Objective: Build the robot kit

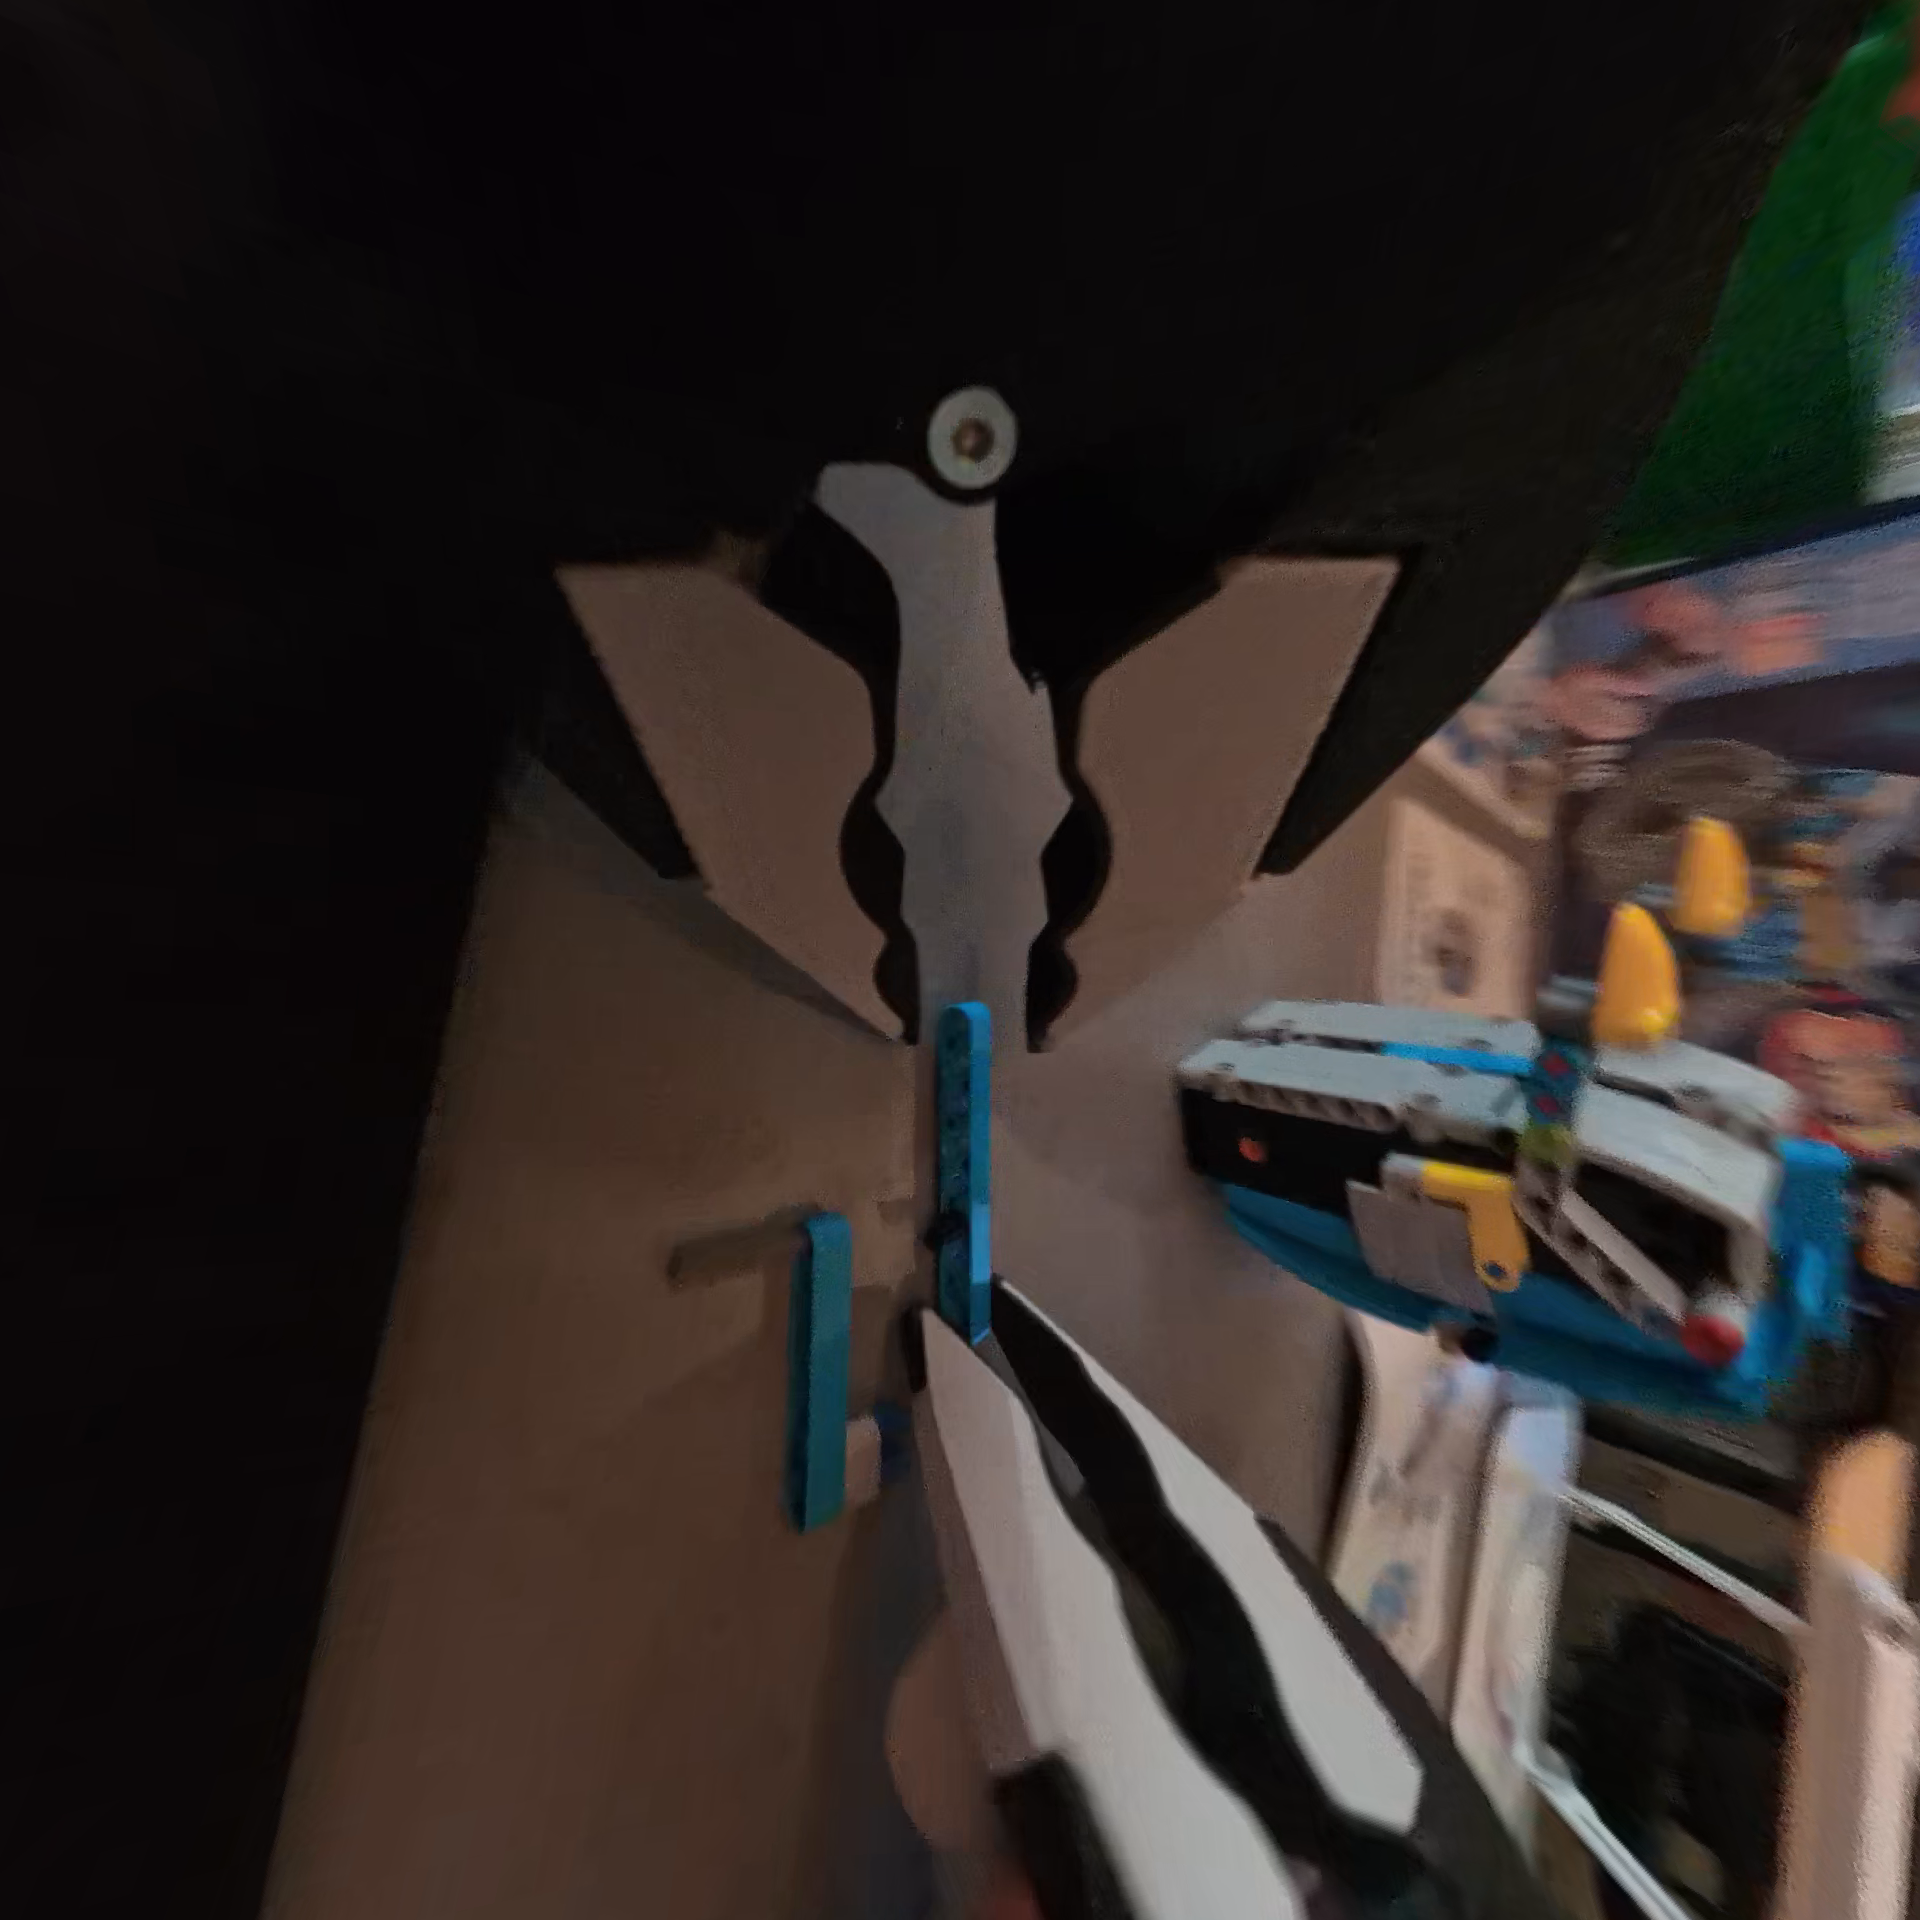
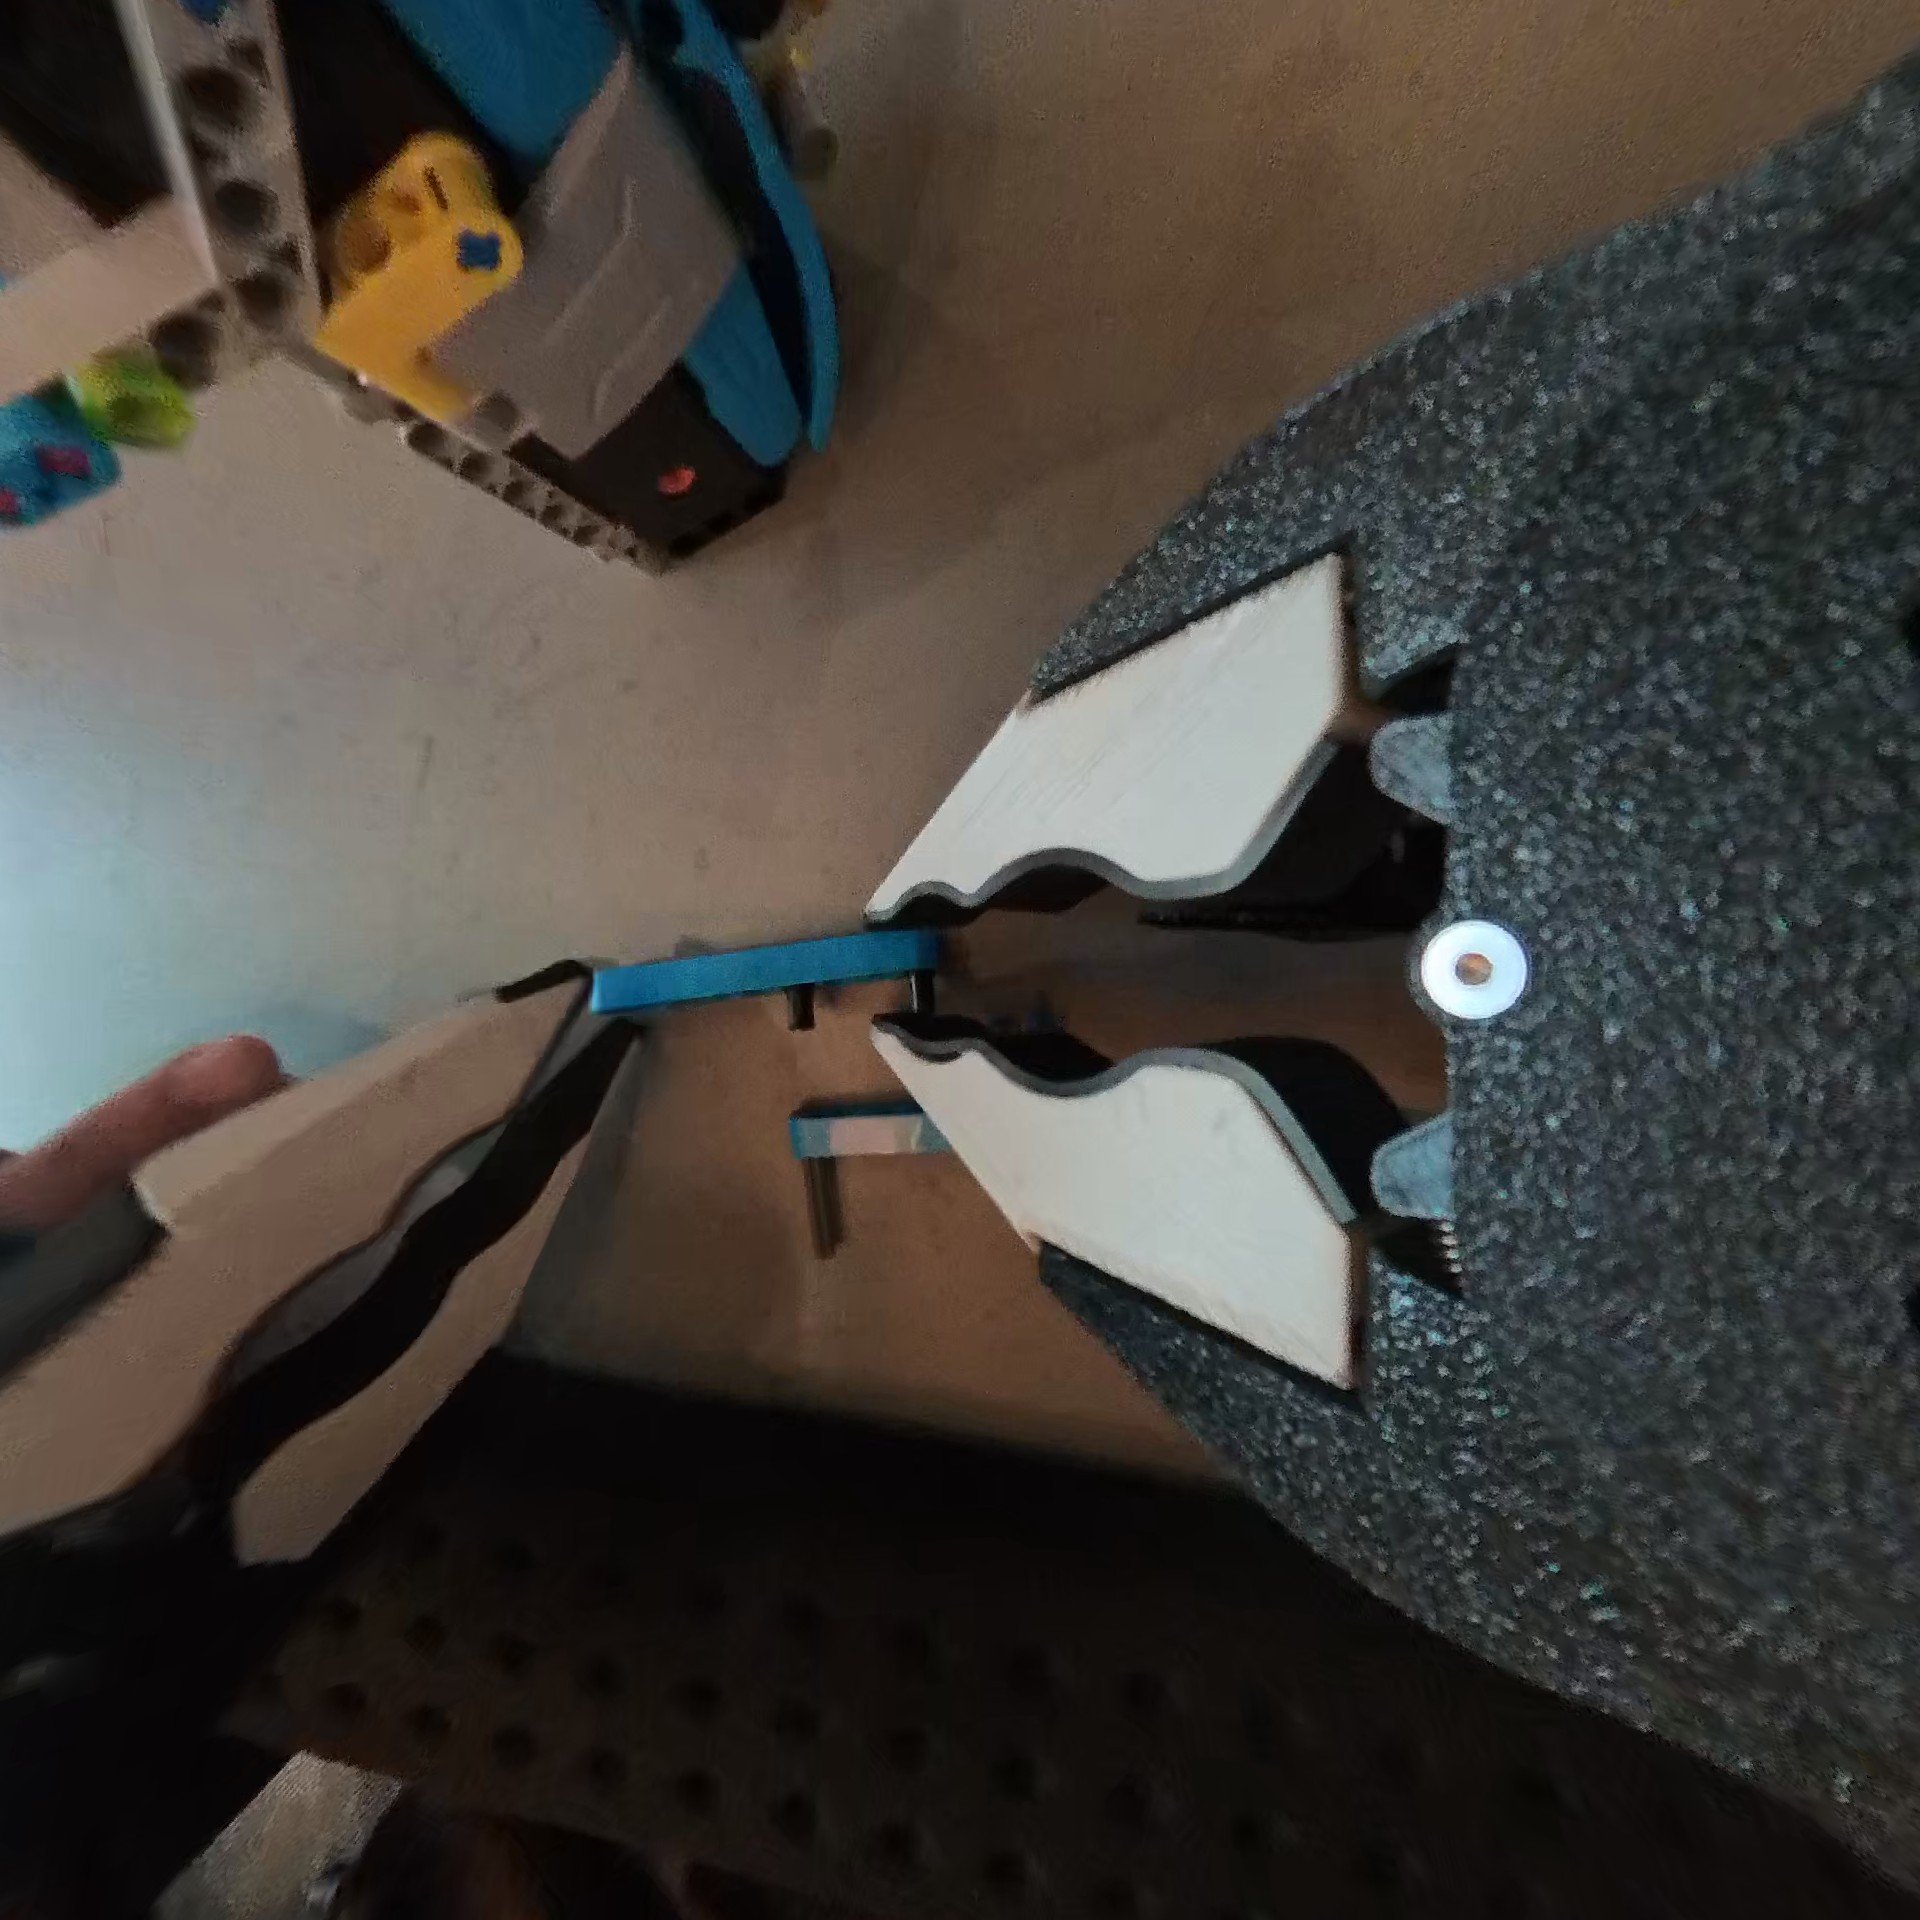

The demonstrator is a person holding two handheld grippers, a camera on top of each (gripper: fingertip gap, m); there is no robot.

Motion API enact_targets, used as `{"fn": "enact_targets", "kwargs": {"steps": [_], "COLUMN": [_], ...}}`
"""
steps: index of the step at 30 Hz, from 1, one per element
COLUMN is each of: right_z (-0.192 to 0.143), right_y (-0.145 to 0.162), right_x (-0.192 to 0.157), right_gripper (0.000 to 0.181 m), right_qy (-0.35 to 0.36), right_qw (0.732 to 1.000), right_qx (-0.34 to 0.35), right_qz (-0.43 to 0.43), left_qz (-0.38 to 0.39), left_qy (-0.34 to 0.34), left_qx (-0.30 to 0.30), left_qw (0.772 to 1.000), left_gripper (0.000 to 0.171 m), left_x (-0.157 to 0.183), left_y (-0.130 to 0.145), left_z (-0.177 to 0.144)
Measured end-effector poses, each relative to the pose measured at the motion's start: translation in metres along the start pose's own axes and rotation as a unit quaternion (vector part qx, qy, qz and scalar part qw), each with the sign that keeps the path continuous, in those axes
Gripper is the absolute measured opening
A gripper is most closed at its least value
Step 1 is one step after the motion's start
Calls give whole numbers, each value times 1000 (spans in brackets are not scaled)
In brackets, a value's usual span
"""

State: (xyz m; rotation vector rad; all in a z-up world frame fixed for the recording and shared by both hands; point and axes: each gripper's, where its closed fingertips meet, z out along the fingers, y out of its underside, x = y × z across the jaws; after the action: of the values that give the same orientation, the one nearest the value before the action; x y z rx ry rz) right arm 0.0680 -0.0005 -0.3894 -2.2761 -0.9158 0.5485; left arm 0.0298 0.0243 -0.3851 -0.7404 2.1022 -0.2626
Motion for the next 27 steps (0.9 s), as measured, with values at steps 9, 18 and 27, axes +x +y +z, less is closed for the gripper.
{"fn": "enact_targets", "kwargs": {"steps": [9,18,27], "right_z": [-4,-6,-3], "right_y": [5,4,9], "right_x": [-6,-19,-12], "right_gripper": [25,64,49], "right_qy": [11,14,13], "right_qw": [1000,997,997], "right_qx": [-22,-17,-16], "right_qz": [-7,-75,-74], "left_qz": [-251,-289,-255], "left_qy": [142,230,262], "left_qx": [78,79,47], "left_qw": [954,926,930], "left_gripper": [32,47,48], "left_x": [-1,1,8], "left_y": [-24,-36,-34], "left_z": [-13,1,14]}}
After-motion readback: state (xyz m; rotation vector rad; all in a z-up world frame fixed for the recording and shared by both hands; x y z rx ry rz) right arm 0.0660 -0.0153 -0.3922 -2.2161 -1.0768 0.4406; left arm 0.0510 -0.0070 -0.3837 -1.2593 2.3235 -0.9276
